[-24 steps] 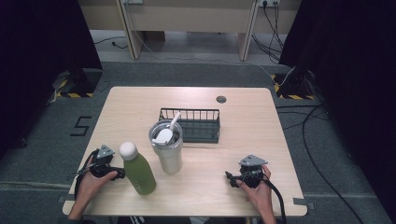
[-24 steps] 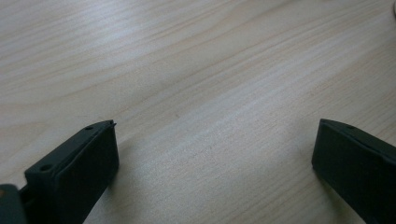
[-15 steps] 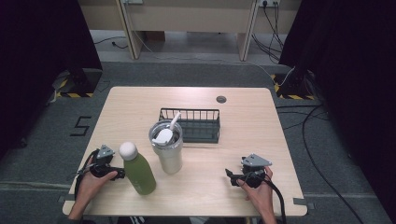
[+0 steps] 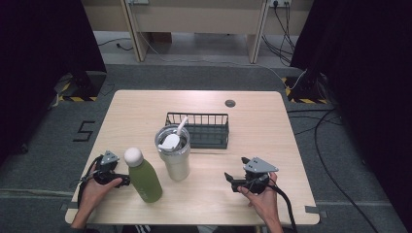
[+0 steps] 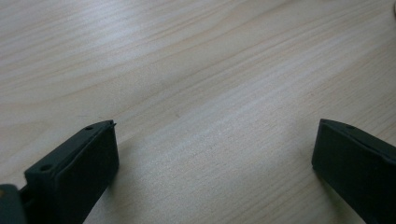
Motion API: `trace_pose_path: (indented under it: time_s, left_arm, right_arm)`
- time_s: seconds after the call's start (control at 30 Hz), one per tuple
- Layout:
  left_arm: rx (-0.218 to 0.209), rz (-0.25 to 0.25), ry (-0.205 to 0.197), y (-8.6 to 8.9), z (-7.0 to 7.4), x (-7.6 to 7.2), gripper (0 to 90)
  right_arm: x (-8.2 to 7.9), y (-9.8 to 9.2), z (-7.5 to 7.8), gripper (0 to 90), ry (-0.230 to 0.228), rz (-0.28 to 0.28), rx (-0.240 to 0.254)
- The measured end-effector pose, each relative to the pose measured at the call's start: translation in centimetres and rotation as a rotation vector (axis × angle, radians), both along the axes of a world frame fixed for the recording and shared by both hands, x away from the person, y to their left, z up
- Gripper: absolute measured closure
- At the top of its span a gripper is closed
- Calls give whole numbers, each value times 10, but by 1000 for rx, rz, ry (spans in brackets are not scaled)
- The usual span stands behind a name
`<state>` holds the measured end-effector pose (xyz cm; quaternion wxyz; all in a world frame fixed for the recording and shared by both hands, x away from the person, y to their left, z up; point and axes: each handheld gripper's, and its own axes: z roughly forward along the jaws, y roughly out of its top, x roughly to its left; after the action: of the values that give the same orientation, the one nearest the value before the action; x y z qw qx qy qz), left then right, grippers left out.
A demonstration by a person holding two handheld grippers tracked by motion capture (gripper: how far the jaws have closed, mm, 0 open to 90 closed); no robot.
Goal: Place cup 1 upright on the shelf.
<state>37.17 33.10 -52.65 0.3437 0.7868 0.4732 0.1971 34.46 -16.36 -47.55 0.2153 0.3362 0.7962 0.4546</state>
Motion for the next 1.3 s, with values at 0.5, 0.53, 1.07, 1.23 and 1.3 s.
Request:
trace_pose_path:
  time_s: [0.5,0.53,1.07,1.23,1.3]
  left_arm:
    - [3,-1,1,0,0,0,0]
    - [0,0,0,0,0,0,0]
    - [3,-1,1,0,0,0,0]
    - [2,-2,0,0,0,0,0]
    - [3,-1,1,0,0,0,0]
  right_arm:
    - [6,65,14,153,-63,163,60]
    - [6,68,14,153,-64,171,64]
    - [18,105,-9,152,-41,245,140]
    - [21,114,-14,152,-47,261,163]
    - [24,119,-17,152,-43,274,181]
